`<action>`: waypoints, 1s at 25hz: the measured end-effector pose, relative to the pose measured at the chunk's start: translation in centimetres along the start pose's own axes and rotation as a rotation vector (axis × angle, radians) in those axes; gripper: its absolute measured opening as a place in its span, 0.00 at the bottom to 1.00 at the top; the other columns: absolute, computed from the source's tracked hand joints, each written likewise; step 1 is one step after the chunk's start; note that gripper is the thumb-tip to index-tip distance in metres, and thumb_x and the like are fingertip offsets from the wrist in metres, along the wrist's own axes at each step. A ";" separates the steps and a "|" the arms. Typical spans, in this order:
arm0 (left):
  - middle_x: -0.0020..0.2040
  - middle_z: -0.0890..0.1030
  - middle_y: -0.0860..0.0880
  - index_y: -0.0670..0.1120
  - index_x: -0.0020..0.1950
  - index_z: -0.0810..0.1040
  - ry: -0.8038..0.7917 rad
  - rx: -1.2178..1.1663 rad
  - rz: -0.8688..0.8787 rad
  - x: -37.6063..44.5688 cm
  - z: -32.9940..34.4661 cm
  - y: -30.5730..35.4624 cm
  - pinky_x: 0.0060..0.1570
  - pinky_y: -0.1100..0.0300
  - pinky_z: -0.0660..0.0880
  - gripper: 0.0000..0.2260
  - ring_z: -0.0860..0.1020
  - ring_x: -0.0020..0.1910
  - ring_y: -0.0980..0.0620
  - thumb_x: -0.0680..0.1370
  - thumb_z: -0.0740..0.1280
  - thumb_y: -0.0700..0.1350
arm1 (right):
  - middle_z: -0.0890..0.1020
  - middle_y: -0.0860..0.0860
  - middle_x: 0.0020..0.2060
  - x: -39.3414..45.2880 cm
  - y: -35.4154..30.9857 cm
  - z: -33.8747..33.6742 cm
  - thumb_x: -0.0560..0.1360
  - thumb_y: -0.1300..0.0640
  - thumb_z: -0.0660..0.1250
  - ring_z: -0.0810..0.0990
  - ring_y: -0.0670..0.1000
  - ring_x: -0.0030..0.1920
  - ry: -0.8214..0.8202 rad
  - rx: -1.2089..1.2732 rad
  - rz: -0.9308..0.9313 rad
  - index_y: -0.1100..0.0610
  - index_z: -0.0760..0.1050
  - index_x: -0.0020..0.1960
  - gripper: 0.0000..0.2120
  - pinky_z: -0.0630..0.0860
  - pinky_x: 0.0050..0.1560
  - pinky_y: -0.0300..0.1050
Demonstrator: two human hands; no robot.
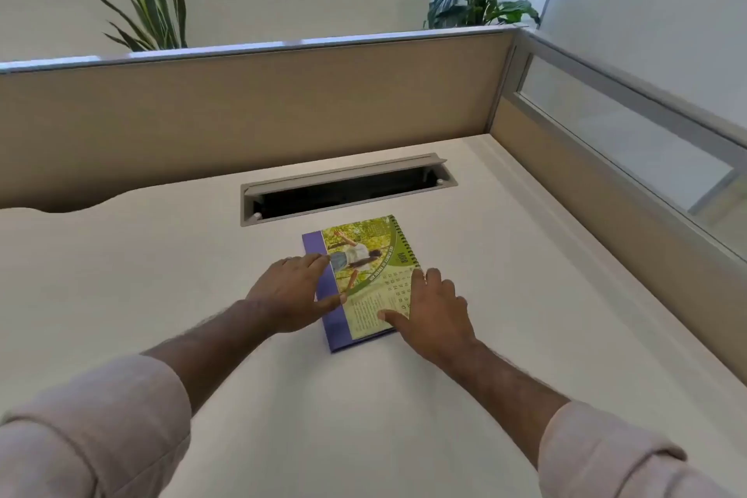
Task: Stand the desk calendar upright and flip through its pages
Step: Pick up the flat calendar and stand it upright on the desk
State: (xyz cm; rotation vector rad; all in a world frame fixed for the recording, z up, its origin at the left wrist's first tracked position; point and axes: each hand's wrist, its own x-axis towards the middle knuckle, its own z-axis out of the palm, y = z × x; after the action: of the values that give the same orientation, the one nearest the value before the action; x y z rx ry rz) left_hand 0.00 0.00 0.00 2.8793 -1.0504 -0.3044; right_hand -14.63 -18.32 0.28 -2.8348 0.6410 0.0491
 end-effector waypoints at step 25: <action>0.52 0.83 0.43 0.44 0.53 0.84 0.031 -0.369 -0.486 9.2 0.2 -2.3 0.47 0.52 0.77 0.16 0.79 0.49 0.43 0.74 0.71 0.54 | 0.85 0.58 0.49 6.8 2.0 2.4 0.68 0.64 0.72 0.85 0.60 0.46 0.054 0.844 0.704 0.62 0.80 0.52 0.12 0.83 0.46 0.55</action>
State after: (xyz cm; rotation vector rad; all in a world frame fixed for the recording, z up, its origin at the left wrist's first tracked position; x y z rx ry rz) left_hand 8.31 -4.18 -1.97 2.7364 -0.2352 -0.4214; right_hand -9.29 -22.41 -3.05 -1.7238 1.2715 -0.1443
